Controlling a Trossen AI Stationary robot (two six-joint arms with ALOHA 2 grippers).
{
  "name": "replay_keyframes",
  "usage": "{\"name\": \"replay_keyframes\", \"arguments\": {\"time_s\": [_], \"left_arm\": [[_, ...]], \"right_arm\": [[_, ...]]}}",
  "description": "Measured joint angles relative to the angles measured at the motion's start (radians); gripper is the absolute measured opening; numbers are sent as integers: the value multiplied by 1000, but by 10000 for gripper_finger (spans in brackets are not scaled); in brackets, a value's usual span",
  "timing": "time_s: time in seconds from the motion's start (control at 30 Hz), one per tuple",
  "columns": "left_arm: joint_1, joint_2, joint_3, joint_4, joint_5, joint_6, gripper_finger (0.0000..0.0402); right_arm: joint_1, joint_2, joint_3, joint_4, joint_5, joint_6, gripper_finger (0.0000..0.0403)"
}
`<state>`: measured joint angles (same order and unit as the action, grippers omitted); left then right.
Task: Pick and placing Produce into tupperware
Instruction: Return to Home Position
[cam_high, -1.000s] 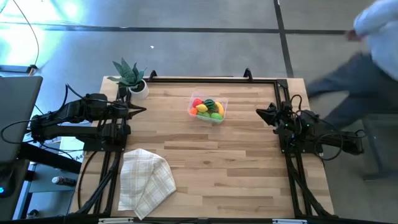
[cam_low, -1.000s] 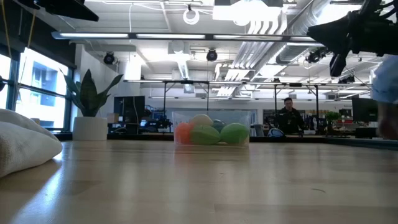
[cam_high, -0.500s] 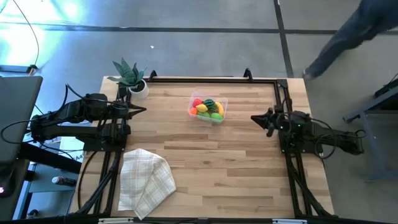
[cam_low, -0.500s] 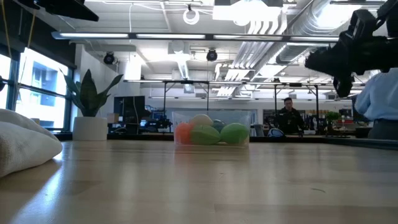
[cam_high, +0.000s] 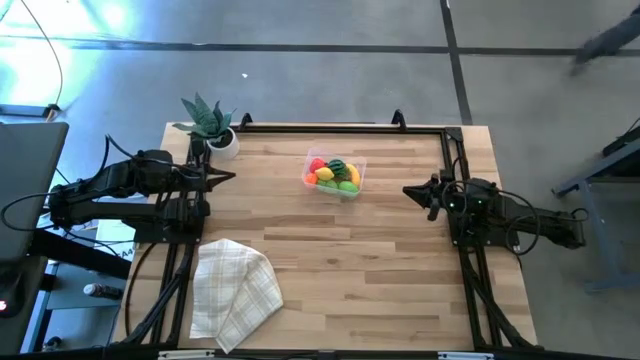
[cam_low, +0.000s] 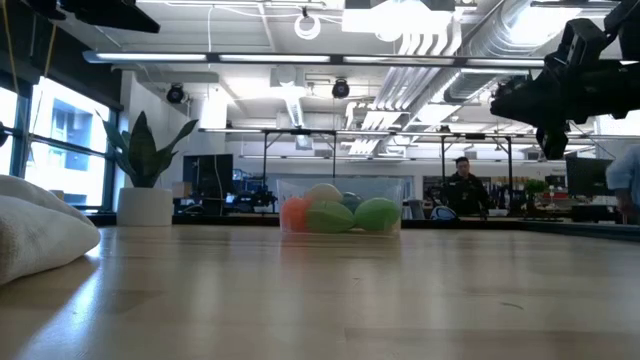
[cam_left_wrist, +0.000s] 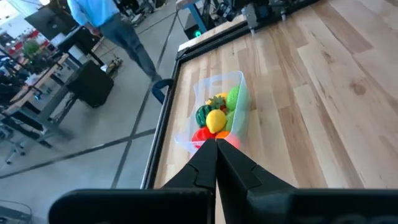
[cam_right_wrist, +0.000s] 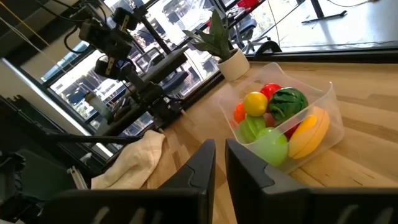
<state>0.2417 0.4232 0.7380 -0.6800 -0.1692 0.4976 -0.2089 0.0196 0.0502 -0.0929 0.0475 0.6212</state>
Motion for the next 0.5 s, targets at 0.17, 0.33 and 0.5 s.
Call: {"name": "replay_keyframes", "arguments": {"time_s": [0.17,0.33,0.5], "left_arm": [[0,0,0,92,-8,46,1],[0,0,0,331,-6,-12,1],[0,0,0,535,-5,-56,1]], "right_arm": [[0,0,0,0,0,0,28],[0,0,0,-1,-1,0,28],[0,0,1,-1,-2,0,28]]}}
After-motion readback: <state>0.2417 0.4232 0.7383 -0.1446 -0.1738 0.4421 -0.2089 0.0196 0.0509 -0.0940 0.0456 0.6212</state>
